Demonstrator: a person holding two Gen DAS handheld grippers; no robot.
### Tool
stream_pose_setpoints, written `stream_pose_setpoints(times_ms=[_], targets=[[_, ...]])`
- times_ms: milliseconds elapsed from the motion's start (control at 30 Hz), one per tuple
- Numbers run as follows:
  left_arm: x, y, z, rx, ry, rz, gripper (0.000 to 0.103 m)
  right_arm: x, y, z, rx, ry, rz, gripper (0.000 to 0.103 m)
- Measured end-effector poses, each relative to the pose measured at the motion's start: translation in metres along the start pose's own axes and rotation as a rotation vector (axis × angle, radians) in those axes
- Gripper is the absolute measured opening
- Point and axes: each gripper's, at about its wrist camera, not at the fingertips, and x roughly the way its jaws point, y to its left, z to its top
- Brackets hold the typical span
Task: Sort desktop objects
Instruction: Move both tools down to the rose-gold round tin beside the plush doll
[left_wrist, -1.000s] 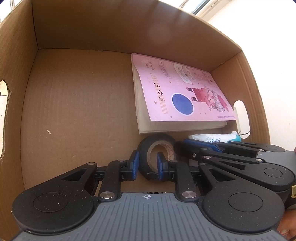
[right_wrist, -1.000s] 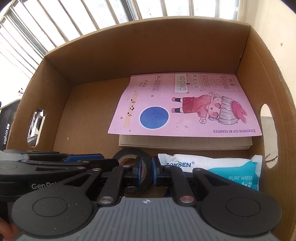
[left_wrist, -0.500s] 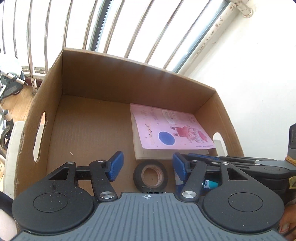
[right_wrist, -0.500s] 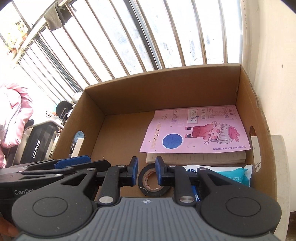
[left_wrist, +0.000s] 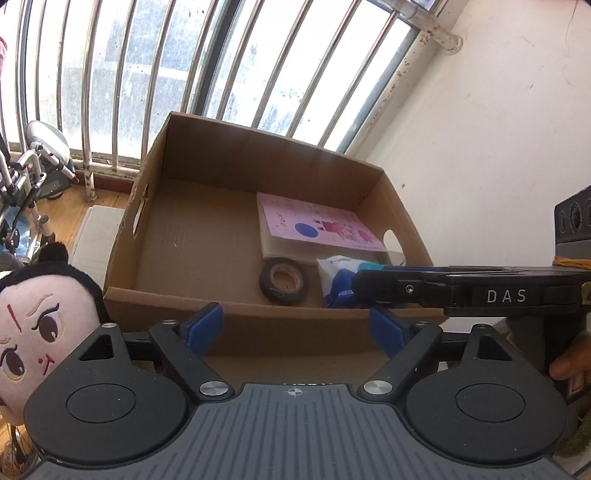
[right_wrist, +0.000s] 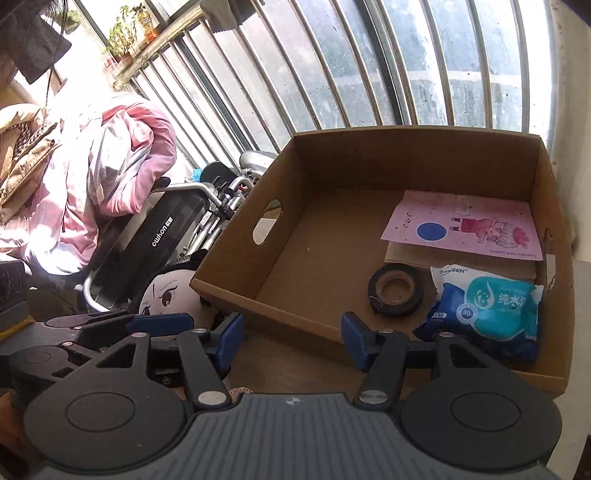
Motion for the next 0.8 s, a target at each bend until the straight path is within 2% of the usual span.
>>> stream_pose_setpoints(times_ms=[167, 400, 467, 667, 800], targets=[[-0.01, 0.004, -0.03, -0.023, 0.046, 0.064, 0.089, 0.018, 0.011, -0.019, 0.012, 0.092, 0.063, 0.064], [-0.001, 0.008, -0.075, 0.02, 0.142, 0.178, 0.088, 0.071, 0.017, -0.037, 0.031, 0.245, 0.132, 0.064], [0.006, 0.011, -0.085, 0.004, 0.177, 0.199, 0.081, 0.085, 0.018, -0.039, 0.034, 0.277, 0.147, 0.064], [0.028, 0.024, -0.106, -0.04, 0.192, 0.215, 0.062, 0.12, 0.023, -0.044, 0.026, 0.365, 0.172, 0.065], [0.032, 0.029, -0.11, -0.052, 0.182, 0.223, 0.057, 0.131, 0.026, -0.049, 0.005, 0.423, 0.185, 0.066]])
